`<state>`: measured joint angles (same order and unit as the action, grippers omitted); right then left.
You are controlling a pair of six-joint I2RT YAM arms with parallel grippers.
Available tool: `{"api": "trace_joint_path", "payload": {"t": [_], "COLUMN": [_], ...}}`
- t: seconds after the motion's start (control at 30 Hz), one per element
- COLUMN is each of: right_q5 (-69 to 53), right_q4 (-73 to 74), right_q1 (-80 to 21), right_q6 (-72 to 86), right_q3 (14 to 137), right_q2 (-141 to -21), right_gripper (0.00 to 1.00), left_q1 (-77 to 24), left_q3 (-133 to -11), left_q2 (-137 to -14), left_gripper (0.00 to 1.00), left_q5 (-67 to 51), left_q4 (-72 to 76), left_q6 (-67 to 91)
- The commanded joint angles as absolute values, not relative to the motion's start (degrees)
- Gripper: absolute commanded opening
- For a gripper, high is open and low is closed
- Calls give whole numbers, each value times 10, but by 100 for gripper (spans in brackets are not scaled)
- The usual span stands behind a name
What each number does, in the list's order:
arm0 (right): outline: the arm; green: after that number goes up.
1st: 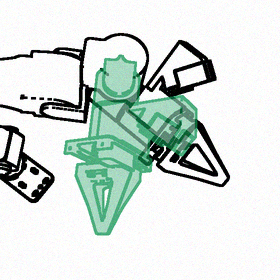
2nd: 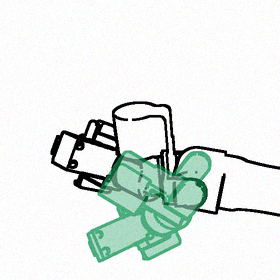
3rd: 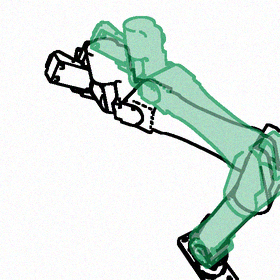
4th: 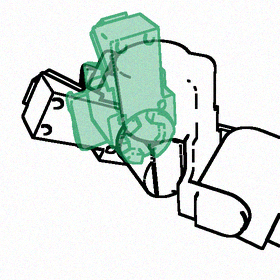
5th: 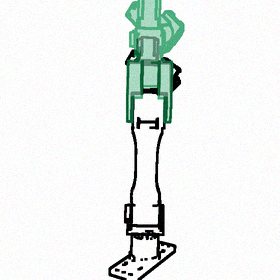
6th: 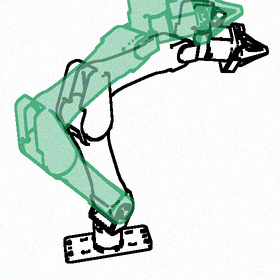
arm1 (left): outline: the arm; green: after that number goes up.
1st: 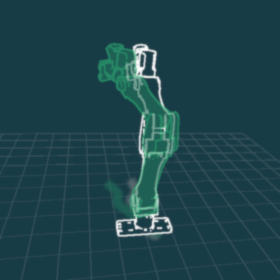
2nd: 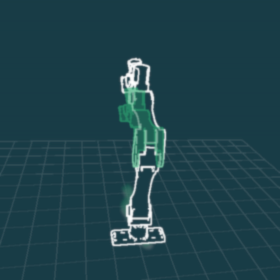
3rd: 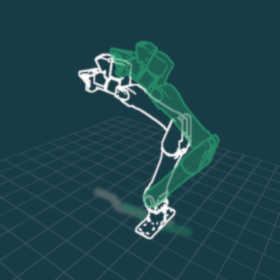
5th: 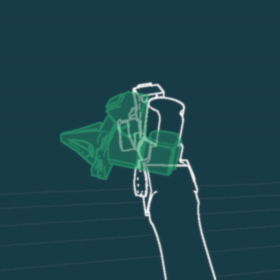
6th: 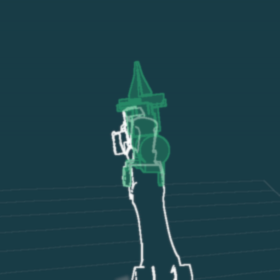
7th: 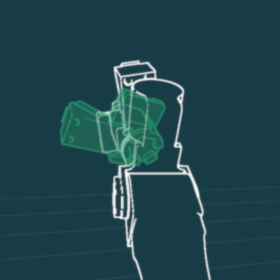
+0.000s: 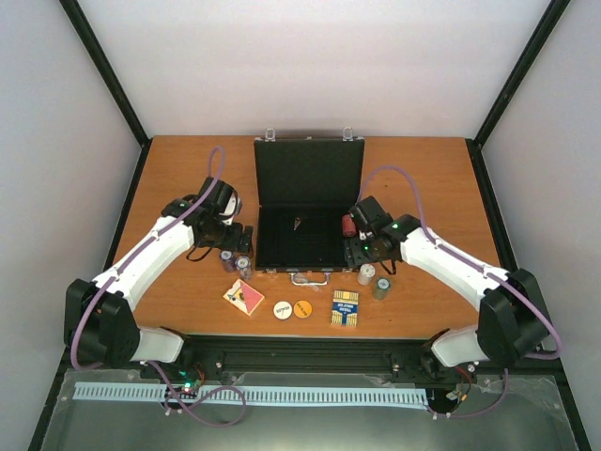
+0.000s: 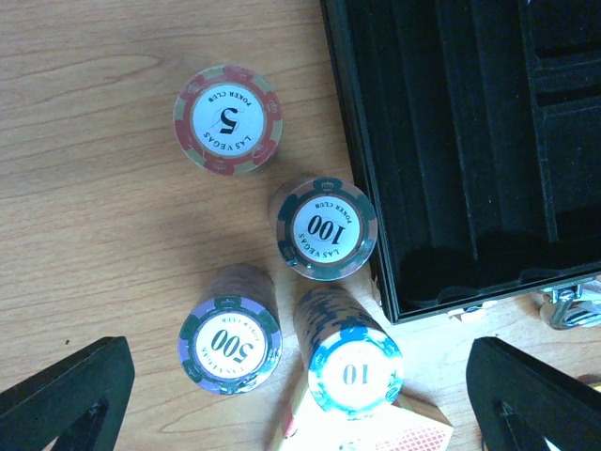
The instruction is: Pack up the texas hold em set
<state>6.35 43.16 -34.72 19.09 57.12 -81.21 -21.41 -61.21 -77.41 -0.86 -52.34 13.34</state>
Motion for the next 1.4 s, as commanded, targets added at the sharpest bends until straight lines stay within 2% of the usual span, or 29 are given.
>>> {"api": "trace_joint_path", "payload": {"t": [0.0, 0.2, 0.5, 0.73, 0.87, 0.97, 1.03, 1.2, 1.37], "right_q5": [25, -30, 6, 23, 36, 47, 53, 87, 68], "right_q4": [495, 464, 438, 429, 438, 470, 529, 612, 512], "right_q1": [-349, -349, -349, -349, -349, -349, -349, -349, -348], "right_q6": [191, 198, 206, 212, 214, 212, 207, 175, 160], "right_q3": [544, 503, 492, 491, 498, 521, 568, 713, 698], "right_q2": [-771, -779, -822, -838, -837, -829, -828, -832, -845], "right_gripper": [77, 75, 68, 56, 36, 29, 19, 17, 17], "left_q1": [-217, -217, -217, -217, -217, -217, -217, -217, -217], "left_q3": [-613, -615, -610, -609, -607, -607, -610, -620, -622], "left_q2": [-763, -770, -768, -771, -772, -771, -769, -766, -773], "left_gripper": [100, 100, 100, 100, 100, 100, 100, 100, 100], "left_q5": [-7, -18, -11, -13, -11, -12, -11, -11, -14], "left_q4": [-518, -514, -516, -512, -511, -513, -517, -520, -517], "left_q6": [137, 139, 139, 142, 139, 138, 137, 134, 137]}}
